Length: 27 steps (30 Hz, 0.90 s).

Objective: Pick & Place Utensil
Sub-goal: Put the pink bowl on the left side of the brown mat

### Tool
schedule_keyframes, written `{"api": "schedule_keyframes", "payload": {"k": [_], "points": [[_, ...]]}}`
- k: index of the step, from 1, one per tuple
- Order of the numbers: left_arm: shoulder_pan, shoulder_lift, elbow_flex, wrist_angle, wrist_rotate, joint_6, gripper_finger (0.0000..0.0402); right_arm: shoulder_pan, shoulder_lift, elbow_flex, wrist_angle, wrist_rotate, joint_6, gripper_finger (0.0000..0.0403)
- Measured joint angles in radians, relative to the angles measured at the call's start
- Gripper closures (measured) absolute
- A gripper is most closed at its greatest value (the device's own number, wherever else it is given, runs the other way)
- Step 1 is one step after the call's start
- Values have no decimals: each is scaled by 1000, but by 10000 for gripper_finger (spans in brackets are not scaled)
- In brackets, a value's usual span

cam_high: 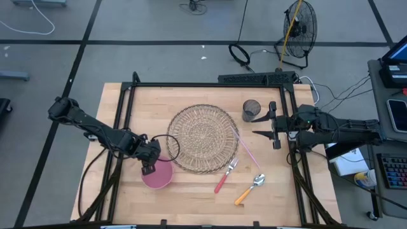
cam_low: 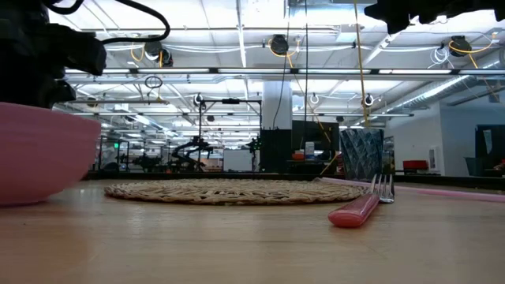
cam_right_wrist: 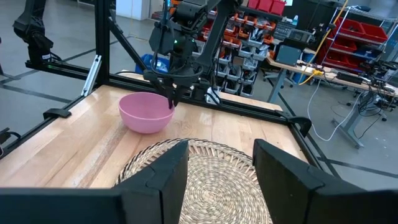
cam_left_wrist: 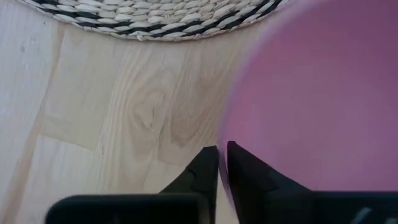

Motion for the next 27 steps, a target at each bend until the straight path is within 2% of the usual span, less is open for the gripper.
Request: {"api": "schedule_keyframes", "payload": {"k": [3,10,15,21,27], "points": [[0,0,1,0,3,0,392,0,0,0,0,0,-6,234],[0,0,2,0,2,-9,371,0,0,0,0,0,-8,235],[3,0,2,1,2,-11,392,0,0,0,1,0,-8,236],[24,0,2,3,2,-18,376,0,0,0,1,0,-8,238],[48,0,2,5,14,3,391,0,0,0,1,0,-8,239]]}}
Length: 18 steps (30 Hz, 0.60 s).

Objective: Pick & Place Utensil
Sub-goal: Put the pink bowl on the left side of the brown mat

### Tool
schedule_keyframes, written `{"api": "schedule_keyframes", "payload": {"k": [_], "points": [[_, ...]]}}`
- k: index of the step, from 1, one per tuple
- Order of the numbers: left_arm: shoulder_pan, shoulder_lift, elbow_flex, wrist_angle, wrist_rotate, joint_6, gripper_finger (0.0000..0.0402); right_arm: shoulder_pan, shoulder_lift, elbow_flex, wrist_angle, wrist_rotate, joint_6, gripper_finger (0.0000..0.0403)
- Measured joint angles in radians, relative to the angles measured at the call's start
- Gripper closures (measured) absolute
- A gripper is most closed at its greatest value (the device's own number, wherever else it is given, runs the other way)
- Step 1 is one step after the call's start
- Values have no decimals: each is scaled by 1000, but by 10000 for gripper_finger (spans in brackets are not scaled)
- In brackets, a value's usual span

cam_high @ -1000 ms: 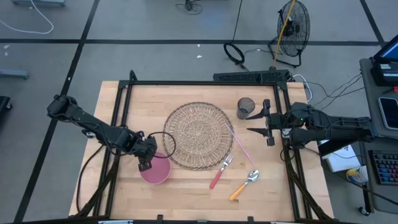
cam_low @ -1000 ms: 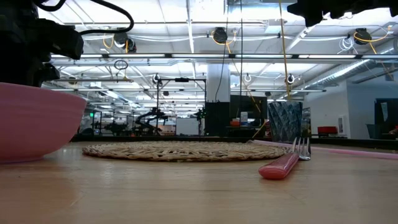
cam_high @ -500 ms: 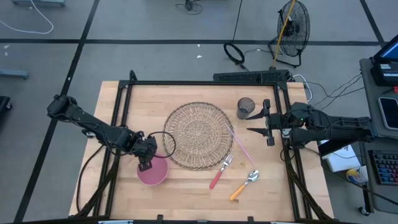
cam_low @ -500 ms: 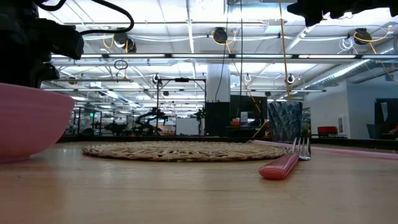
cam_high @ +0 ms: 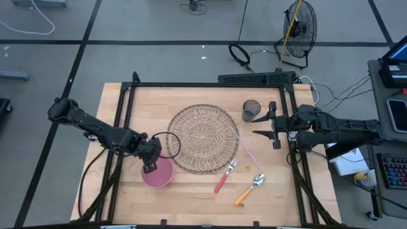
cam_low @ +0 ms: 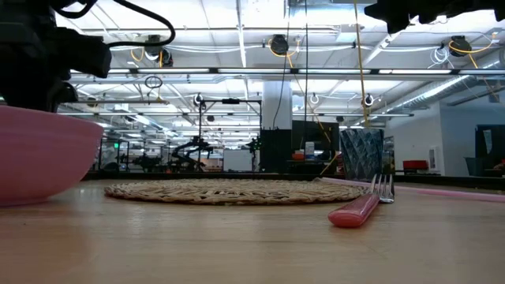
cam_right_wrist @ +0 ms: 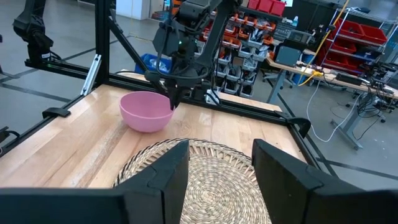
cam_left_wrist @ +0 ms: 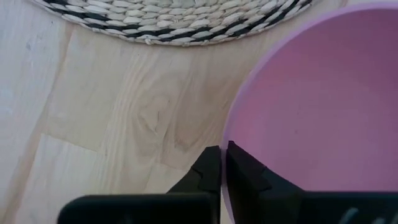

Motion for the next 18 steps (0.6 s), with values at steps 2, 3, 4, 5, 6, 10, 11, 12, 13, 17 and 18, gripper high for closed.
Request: {"api": "schedule_keyframes", "payload": {"k": [2,3,4,5,6,10,11,12,13,17,18], "points": [[9,0,0,0,0,0,381,0,0,0,0,0,0,239],[13,0,0,0,0,2,376,0,0,0,0,0,0,239],[16,0,0,0,0,5,372,0,0,0,0,0,0,238],[19,0,0,0,1,7,371,0,0,0,0,0,0,238],[23,0,0,0,3,11,372,0,0,0,0,0,0,238],[35,0,0,13,18,36,392,0,0,0,0,0,0,240],[38,0,0,21,22,42,393,0,0,0,0,0,0,240],[42,0,0,30,23,50,391,0,0,0,0,0,0,240],[45,0,0,37,27,54,387,0,0,0,0,0,0,239],[54,0,0,45,37,60,366,0,0,0,0,0,0,239],[54,0,0,45,37,60,365,0,0,0,0,0,0,240]]}}
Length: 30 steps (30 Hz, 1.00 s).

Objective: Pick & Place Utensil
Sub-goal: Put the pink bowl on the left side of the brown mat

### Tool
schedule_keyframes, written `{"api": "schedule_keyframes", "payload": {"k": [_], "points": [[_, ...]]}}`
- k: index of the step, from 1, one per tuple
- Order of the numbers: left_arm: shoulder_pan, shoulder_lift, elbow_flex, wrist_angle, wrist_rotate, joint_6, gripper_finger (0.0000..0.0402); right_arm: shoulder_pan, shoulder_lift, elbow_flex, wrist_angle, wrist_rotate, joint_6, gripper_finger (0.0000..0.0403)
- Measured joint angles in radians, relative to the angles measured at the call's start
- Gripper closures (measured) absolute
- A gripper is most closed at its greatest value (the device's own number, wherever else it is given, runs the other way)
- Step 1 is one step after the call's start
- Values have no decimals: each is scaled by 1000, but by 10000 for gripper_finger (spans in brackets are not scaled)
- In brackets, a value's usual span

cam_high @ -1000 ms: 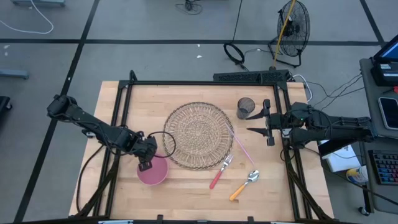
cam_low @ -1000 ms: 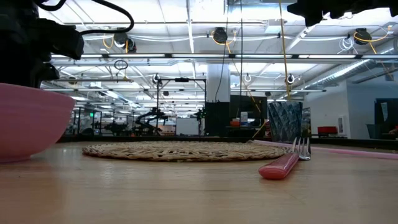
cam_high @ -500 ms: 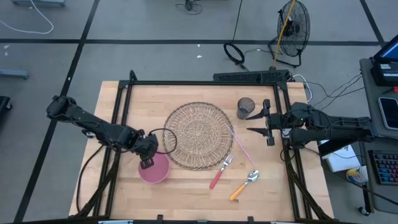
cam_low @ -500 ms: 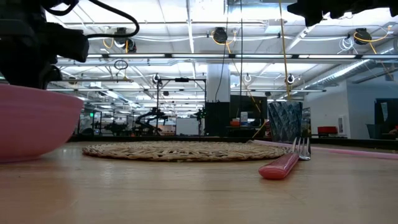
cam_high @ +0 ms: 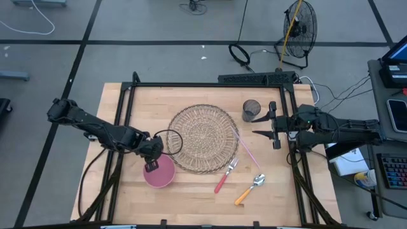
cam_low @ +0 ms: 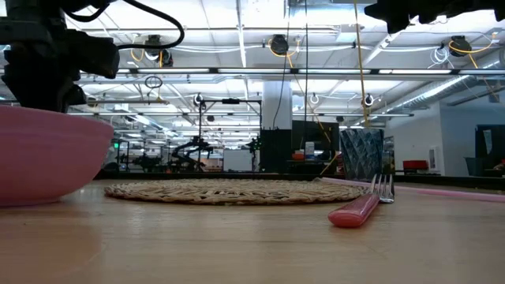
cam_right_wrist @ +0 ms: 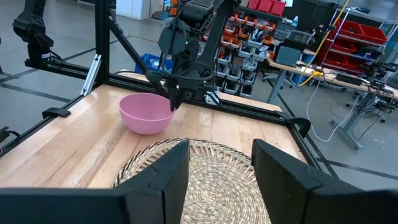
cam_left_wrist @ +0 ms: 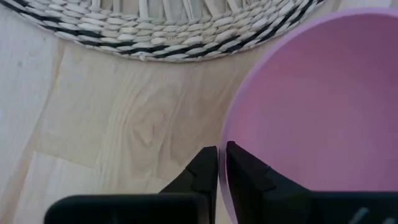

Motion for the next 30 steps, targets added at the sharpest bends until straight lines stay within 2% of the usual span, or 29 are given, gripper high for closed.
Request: {"api": "schedule_keyframes", "payload": {"k": [7,19,30], "points": [[0,0,0,0,2,8,393,0,0,0,0,0,0,242],[0,0,0,-1,30,20,323,0,0,0,0,0,7,243],[0,0,0,0,2,28,325,0,0,0,0,0,7,243]]}}
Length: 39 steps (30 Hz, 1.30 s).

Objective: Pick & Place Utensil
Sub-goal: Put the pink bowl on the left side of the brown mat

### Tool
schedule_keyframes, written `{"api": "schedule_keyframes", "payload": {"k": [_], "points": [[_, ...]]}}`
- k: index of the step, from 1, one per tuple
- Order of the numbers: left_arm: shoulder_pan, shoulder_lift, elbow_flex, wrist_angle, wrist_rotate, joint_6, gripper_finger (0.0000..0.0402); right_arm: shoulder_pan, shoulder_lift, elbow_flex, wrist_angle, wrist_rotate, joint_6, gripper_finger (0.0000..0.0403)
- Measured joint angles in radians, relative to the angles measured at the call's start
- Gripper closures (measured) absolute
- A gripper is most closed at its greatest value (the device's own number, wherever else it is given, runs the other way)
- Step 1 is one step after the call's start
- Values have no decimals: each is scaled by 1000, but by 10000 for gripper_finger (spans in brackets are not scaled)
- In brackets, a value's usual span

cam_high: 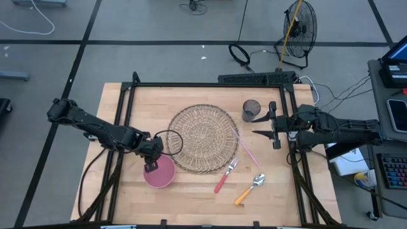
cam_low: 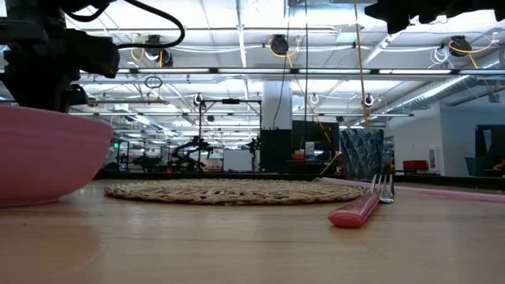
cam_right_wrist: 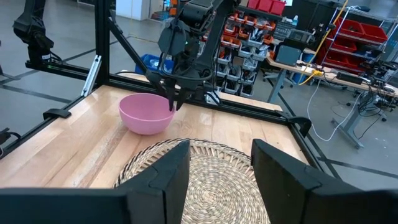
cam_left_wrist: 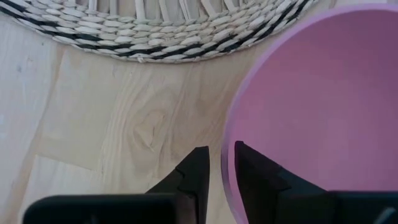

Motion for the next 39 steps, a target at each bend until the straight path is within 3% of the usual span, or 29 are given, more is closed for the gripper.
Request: {"api": "schedule_keyframes", "payload": {"k": [39], "points": [[0,0,0,0,23,-4,326,0,0,0,-1,0,0,243]]}}
